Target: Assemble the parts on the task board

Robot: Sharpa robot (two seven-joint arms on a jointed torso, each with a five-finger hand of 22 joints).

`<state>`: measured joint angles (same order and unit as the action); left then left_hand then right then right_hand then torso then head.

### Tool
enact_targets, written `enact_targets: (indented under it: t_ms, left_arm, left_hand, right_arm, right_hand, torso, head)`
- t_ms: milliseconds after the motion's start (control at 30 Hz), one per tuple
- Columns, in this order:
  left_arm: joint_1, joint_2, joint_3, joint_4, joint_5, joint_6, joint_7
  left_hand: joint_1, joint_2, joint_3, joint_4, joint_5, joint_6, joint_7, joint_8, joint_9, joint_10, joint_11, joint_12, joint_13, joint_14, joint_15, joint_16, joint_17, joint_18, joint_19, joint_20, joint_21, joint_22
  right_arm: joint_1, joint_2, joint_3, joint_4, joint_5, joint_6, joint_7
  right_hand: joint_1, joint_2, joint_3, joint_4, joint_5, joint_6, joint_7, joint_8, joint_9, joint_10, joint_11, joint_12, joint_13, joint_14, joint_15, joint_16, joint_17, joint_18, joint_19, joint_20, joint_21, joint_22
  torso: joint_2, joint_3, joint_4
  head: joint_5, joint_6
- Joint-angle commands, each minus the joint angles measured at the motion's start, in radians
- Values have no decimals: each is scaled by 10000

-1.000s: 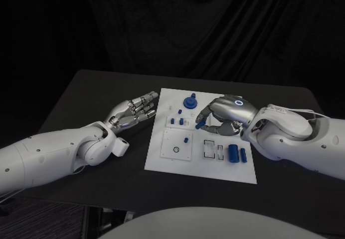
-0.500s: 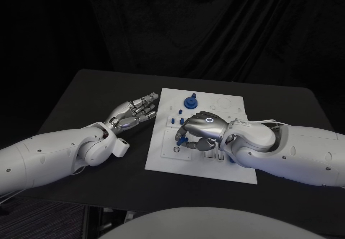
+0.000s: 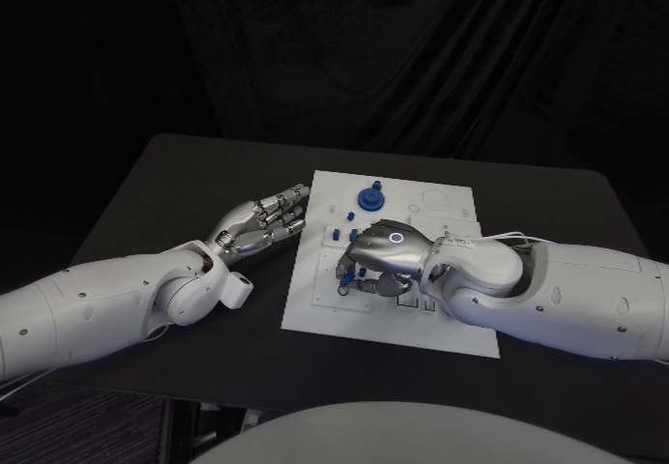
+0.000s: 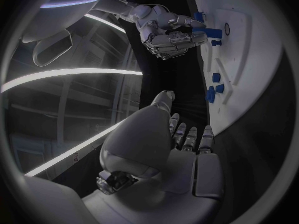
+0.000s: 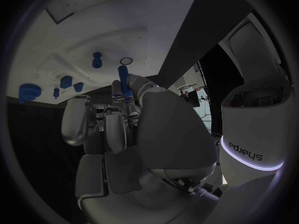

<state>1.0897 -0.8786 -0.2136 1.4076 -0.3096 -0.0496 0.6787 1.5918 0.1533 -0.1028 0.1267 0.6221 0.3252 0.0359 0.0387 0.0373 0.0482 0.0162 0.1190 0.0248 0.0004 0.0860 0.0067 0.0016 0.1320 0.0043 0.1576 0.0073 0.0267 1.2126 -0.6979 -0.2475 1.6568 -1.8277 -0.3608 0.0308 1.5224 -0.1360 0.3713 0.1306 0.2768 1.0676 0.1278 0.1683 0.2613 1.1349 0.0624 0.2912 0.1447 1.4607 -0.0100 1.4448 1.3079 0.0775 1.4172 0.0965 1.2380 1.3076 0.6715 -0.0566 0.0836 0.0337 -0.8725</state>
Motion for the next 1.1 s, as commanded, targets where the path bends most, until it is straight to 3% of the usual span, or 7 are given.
enact_targets:
  t_ms: [33, 1100]
  left_arm:
    - [-31, 28, 10, 5, 38, 174, 1219]
    - [-72, 72, 11, -49, 38, 253, 1171]
  left_hand:
    - [-24, 92, 64, 17, -55, -2, 57, -9, -1, -4, 46, -46, -17, -4, 72, -67, -16, 110, 18, 93, -7, 12]
    - [-20, 102, 87, 6, -88, 22, 87, 0, 3, -42, 30, -88, -26, -4, 120, -67, -16, 122, 21, 145, -5, 18]
  right_arm:
    - [-29, 18, 6, -8, -211, 294, -41]
    - [-130, 240, 4, -141, -215, 623, -93]
  right_hand:
    - [-34, -15, 10, -55, 65, -91, 2, -57, 17, 88, 11, -17, 15, 312, 25, 32, 537, -85, 72, 16, 37, 1731]
    - [-32, -19, 21, -88, 62, -137, 23, -100, 23, 120, 22, -37, 34, 269, 33, -31, 435, -60, 13, 20, -80, 1696]
  torso:
    - [5, 6, -23]
    - [1, 12, -17]
  head:
    - [17, -1]
    - [46, -1]
